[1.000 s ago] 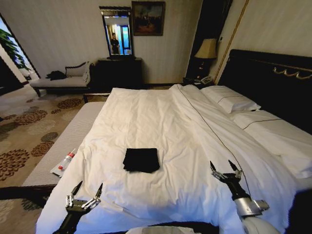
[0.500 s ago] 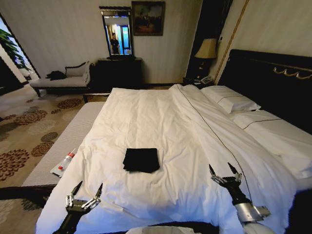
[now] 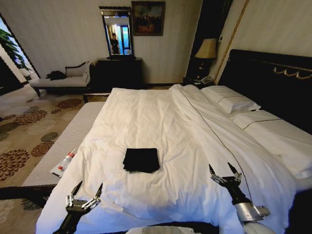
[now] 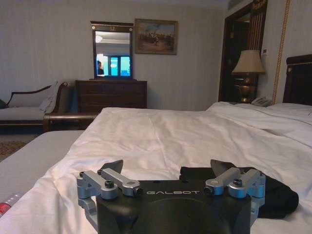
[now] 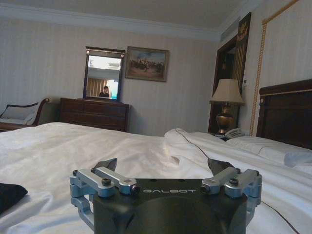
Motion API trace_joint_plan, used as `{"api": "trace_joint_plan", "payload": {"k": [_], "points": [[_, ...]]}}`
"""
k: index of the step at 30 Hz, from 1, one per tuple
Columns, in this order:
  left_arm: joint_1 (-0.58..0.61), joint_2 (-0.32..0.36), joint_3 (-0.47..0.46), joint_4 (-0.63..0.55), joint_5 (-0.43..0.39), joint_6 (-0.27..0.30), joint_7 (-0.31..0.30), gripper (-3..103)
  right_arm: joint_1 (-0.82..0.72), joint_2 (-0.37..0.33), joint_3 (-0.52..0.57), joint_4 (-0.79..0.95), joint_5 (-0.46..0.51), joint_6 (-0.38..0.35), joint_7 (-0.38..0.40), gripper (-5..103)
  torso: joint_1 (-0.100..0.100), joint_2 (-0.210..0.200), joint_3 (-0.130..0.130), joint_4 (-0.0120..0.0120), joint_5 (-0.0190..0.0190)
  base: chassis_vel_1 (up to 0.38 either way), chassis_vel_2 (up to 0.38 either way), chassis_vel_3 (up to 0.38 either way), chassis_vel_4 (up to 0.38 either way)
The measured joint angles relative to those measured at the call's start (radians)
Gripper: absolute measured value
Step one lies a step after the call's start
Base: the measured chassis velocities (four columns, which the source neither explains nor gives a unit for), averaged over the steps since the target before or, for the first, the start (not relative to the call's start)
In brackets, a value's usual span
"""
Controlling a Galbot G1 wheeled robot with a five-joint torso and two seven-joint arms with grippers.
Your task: Fold the clothes on the bed.
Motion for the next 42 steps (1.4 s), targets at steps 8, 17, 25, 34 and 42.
{"api": "trace_joint_plan", "payload": {"k": [8, 17, 25, 34, 42], "points": [[0.000, 0.000, 0.000, 0.000, 0.000, 0.000, 0.000, 100, 0.001, 0.000, -0.001, -0.001, 0.001, -0.001, 0.001, 100, 0.000, 0.000, 0.000, 0.0000, 0.0000, 0.000, 0.000, 0.000, 0.000], [0.000, 0.000, 0.000, 0.000, 0.000, 0.000, 0.000, 100, 0.001, 0.000, -0.001, -0.001, 0.001, -0.001, 0.001, 100, 0.000, 0.000, 0.000, 0.0000, -0.0001, 0.000, 0.000, 0.000, 0.000], [0.000, 0.000, 0.000, 0.000, 0.000, 0.000, 0.000, 100, 0.001, 0.000, -0.001, -0.001, 0.001, -0.001, 0.001, 100, 0.000, 0.000, 0.000, -0.0001, -0.0003, -0.075, -0.094, 0.082, 0.070], [0.000, 0.000, 0.000, 0.000, 0.000, 0.000, 0.000, 100, 0.001, -0.001, -0.001, -0.001, 0.001, -0.001, 0.002, 100, 0.000, 0.000, 0.000, 0.0001, 0.0008, -0.139, -0.148, 0.132, 0.148], [0.000, 0.000, 0.000, 0.000, 0.000, 0.000, 0.000, 100, 0.001, 0.000, -0.001, -0.001, 0.001, -0.001, 0.002, 100, 0.000, 0.000, 0.000, -0.0001, -0.0009, 0.000, 0.000, 0.000, 0.000]]}}
